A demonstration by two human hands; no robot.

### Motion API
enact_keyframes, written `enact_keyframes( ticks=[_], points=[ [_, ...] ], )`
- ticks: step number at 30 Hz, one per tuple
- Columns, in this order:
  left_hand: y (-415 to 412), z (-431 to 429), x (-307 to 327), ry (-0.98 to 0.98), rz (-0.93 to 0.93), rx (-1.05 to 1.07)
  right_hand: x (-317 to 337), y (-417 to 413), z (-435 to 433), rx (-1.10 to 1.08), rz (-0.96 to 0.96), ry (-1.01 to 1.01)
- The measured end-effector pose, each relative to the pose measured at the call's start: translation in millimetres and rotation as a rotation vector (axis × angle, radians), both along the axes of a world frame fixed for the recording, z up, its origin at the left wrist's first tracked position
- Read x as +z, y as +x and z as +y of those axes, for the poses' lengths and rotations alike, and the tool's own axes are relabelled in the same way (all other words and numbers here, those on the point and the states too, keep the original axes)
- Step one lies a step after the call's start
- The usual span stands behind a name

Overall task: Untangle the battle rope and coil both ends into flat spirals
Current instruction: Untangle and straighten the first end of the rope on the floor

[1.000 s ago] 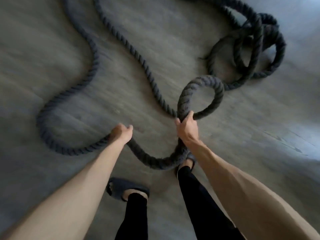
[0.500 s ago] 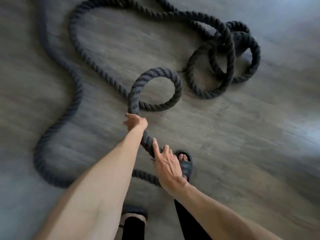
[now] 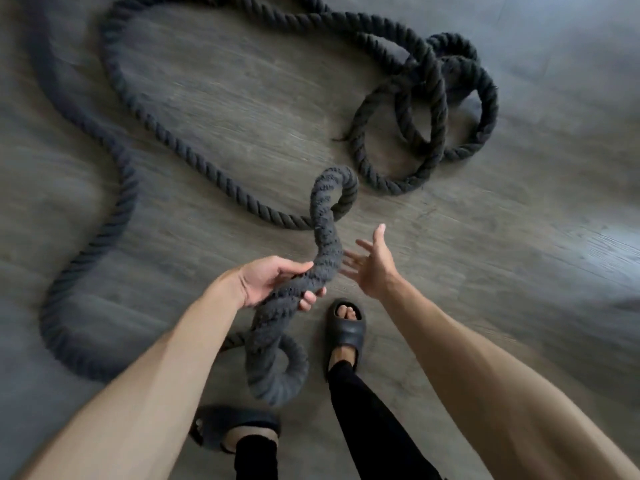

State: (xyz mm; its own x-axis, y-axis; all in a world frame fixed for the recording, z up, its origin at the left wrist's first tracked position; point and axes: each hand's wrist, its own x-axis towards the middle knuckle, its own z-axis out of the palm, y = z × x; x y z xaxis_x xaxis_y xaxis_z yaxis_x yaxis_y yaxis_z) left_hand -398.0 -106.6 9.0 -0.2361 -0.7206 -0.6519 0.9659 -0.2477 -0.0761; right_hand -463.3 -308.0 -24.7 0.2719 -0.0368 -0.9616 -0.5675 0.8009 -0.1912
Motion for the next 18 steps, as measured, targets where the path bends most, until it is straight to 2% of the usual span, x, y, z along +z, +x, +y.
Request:
enact_keyframes(
  ticks=[3,7,11,13,15,18],
  points=[
    [-10.1,11.3,11.3,-0.103,0.053,-0.099,-4.6,21.5,-24.7,-0.017,-0.029,0.132],
    [-18.5,5.9,24.7,-0.182,0.060,-0.095,-5.7,34.6,-36.4,0.336,0.007,0.112],
    [-25.2,-26.8,34.0,-0.206,0.030,-0.042,-6.4,46.1,-30.7,0.218,-0.051,0.213],
    [-24.7,-37.0,35.6,-0.187,-0.027,-0.054,-2.2,58.8,-36.5,0.292,-0.091,0.218],
    [-23.5,-44.0,35.9,-0.108,-0.106,-0.127,3.5,74.7,-45.7,0.453,-0.069,0.047],
    [-14.1,-63.7,29.5,0.236,-0.352,-0.231,13.5,96.1,-52.3,0.931,-0.111,-0.544]
  ],
)
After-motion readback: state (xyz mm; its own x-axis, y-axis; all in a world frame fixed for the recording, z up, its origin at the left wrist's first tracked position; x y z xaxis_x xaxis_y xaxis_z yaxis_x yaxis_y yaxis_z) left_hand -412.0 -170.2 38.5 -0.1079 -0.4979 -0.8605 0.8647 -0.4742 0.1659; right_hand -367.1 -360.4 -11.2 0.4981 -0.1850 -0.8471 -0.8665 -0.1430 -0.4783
